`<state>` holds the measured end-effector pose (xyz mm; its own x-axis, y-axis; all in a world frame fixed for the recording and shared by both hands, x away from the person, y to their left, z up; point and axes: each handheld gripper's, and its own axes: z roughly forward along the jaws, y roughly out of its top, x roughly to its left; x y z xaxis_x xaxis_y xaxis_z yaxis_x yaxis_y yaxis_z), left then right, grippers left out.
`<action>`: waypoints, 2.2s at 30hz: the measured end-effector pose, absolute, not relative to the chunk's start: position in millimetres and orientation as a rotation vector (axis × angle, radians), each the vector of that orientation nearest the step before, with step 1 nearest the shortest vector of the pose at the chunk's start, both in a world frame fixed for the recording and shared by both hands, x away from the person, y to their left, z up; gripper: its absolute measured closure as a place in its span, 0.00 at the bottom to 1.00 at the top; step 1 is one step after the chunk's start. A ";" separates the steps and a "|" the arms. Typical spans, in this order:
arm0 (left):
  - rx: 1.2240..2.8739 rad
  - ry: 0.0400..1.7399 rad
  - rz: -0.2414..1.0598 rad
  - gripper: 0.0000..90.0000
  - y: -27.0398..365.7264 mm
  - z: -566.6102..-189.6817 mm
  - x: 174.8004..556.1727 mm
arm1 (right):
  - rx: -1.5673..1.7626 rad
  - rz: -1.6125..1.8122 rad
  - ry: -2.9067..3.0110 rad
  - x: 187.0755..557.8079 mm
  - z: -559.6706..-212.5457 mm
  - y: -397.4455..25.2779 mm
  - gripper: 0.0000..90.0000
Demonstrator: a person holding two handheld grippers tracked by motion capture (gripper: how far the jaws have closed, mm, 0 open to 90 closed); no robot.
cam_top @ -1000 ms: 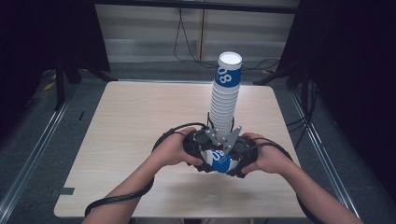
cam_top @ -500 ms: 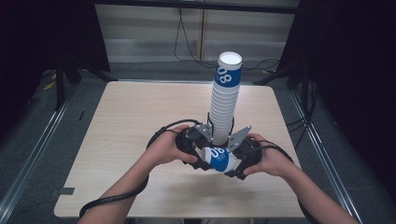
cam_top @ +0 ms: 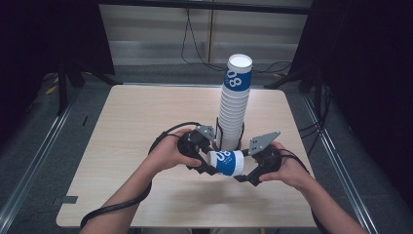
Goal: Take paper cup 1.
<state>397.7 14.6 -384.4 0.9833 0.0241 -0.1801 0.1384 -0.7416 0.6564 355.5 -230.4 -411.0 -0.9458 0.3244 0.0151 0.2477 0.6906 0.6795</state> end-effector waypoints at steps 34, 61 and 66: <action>2.475 0.007 -0.149 0.32 8.0 -383.8 393.4 | 0.332 1.040 2.808 357.2 -406.5 -216.3 0.23; 2.710 -0.070 -0.043 0.26 -14.2 -384.1 381.7 | 0.275 0.867 2.846 357.7 -404.1 -209.1 0.23; 2.745 -0.073 -0.041 0.33 -18.5 -387.8 381.6 | 0.254 0.844 2.869 357.0 -404.4 -207.1 0.22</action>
